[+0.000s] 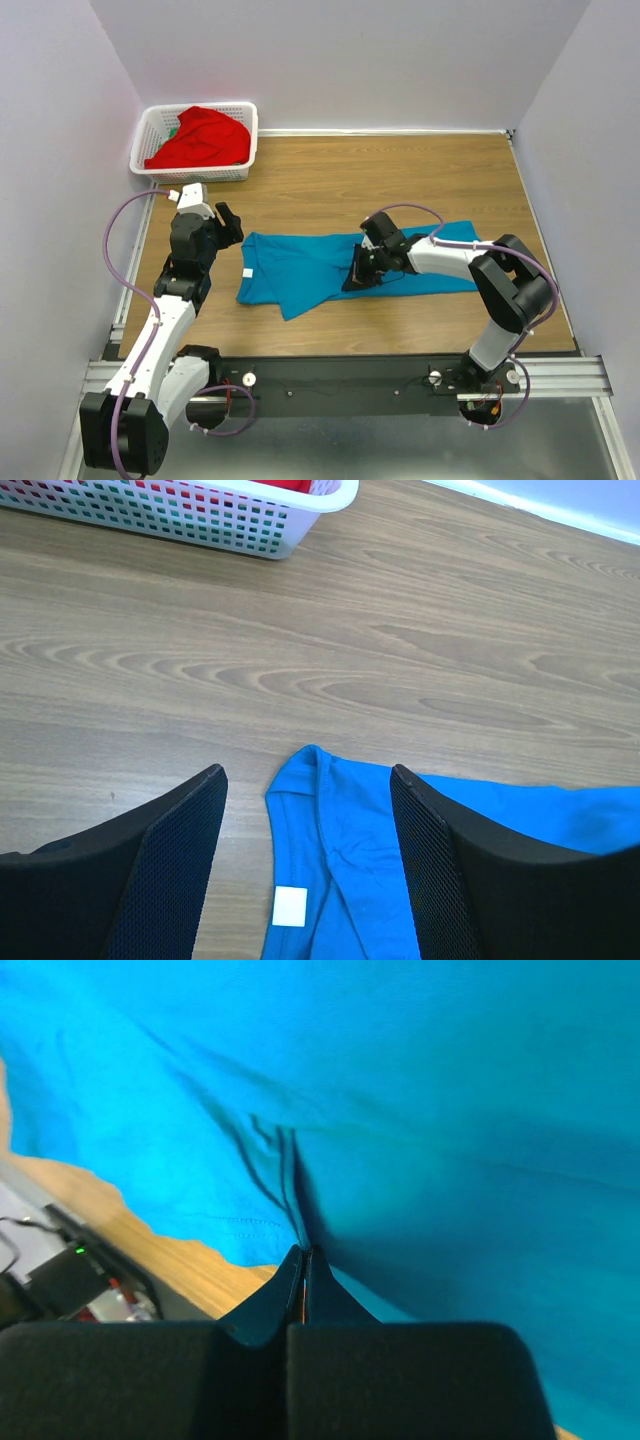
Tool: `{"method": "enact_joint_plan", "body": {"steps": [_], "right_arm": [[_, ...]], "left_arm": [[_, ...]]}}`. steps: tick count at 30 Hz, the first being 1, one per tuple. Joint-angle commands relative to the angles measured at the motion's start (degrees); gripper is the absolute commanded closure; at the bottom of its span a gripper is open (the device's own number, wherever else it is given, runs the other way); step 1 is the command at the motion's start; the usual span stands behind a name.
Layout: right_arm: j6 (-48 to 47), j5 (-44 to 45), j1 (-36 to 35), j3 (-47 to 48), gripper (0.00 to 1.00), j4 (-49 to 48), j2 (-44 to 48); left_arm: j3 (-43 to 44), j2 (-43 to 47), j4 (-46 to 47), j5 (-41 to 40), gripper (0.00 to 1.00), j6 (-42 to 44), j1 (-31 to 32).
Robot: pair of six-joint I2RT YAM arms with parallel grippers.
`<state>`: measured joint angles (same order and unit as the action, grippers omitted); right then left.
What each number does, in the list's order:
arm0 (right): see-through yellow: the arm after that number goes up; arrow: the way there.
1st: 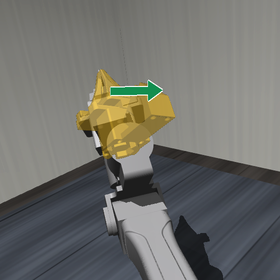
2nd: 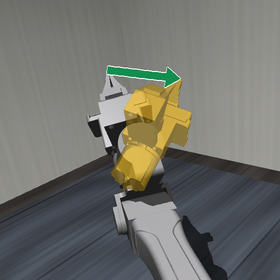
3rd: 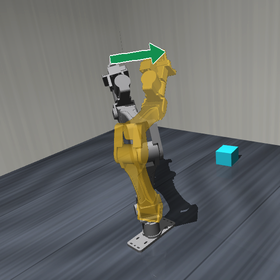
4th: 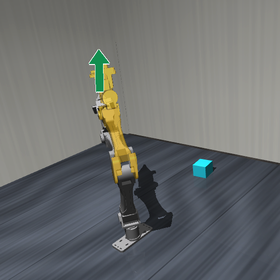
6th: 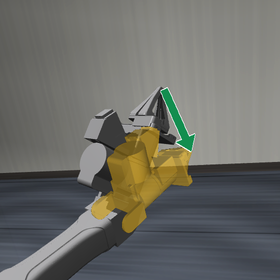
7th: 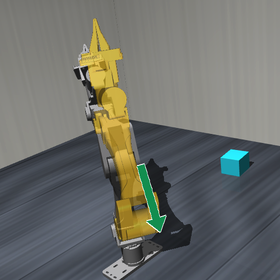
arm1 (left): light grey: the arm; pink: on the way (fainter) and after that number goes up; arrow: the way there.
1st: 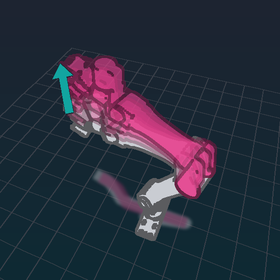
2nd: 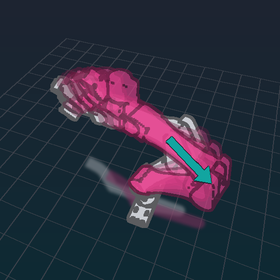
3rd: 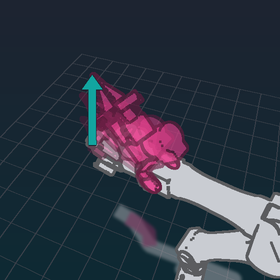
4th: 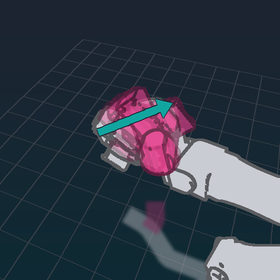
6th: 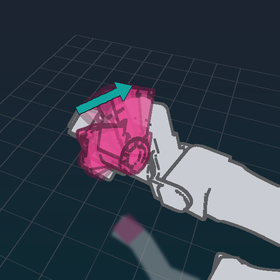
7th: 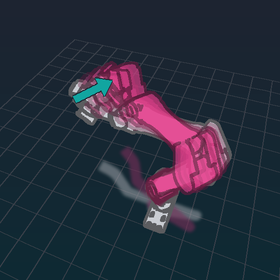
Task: Fold and stack the t-shirts
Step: Fold the tshirt
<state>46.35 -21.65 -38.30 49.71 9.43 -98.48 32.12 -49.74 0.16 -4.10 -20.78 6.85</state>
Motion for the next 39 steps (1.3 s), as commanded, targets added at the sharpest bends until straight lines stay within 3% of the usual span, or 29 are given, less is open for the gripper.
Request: {"method": "enact_joint_plan", "body": {"steps": [1,3,8,12,19,26,39], "right_arm": [[-3.01,4.68,-0.19,2.75,0.99,5.59,0.48],[-4.16,5.56,-0.19,3.63,0.98,6.82,0.30],[-6.79,5.91,-0.19,5.74,0.76,8.50,0.83],[-8.73,10.22,1.73,7.59,0.69,11.83,3.72],[-10.40,14.70,16.57,4.61,0.61,12.89,11.10],[-10.58,18.31,34.76,3.46,0.59,12.72,11.91],[-6.63,13.56,46.91,0.21,0.60,1.39,-0.65]], "left_arm": [[0.75,-0.36,1.07,-1.61,0.26,0.74,-0.08],[0.75,-0.54,1.07,-1.53,0.26,0.74,-0.08],[0.67,-1.15,0.89,-1.35,0.26,0.74,-0.08],[0.58,-2.47,0.80,1.01,0.26,-0.75,-0.08],[3.38,-8.53,-1.65,6.04,0.26,-4.79,4.39],[8.22,-23.71,-3.94,4.80,0.33,-6.29,12.31],[22.45,-48.34,-8.24,4.54,0.55,-4.45,9.68]]}}
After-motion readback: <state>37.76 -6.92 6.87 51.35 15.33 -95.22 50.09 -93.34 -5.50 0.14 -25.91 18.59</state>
